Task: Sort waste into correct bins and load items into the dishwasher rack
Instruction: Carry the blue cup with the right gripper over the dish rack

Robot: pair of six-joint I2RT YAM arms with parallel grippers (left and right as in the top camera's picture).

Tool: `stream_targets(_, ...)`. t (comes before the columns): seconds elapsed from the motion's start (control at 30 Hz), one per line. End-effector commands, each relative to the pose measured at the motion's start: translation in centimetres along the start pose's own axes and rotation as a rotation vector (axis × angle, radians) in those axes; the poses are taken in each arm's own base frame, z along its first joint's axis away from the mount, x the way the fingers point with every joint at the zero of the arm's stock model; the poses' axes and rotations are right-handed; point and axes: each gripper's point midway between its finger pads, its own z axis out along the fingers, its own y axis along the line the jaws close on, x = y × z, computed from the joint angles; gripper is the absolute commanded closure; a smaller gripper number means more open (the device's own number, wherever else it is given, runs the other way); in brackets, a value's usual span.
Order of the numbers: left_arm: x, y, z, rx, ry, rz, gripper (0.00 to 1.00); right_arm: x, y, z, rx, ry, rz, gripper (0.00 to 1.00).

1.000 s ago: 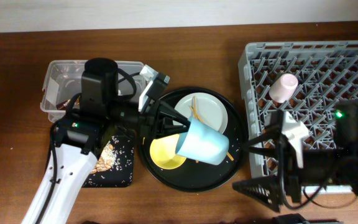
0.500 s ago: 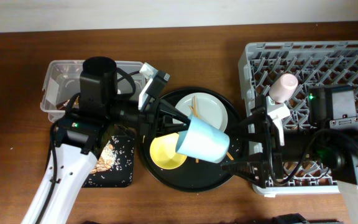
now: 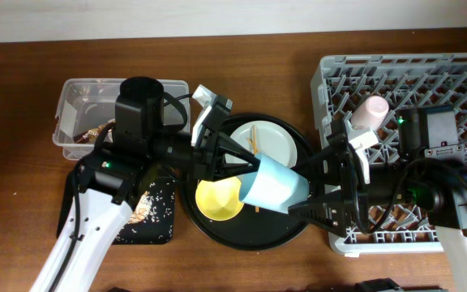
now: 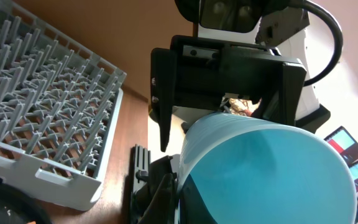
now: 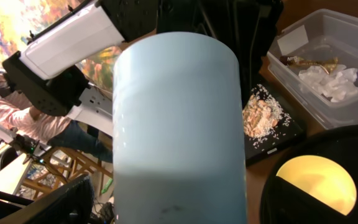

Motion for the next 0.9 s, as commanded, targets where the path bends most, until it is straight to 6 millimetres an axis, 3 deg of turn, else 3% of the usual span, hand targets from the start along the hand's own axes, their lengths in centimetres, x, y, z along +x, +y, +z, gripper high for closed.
stream_targets(0.0, -0.2, -0.1, 0.0, -0.008, -0.003, 0.027, 0.99, -0.2, 0.7, 0.1, -0.040, -0.015, -0.012, 0.13)
stream_targets(0.13, -0.3, 0.1, 0.0, -0.018, -0.006, 0.033, 0.99, -0.1, 0.7, 0.1, -0.041, -0.013, -0.004, 0.21)
stream_targets(0.87, -1.3, -0.1, 0.2, -0.024, -0.025, 0.081, 0.99, 0.2, 0.2, 0.1, -0.011, 0.004, -0.003, 0.25)
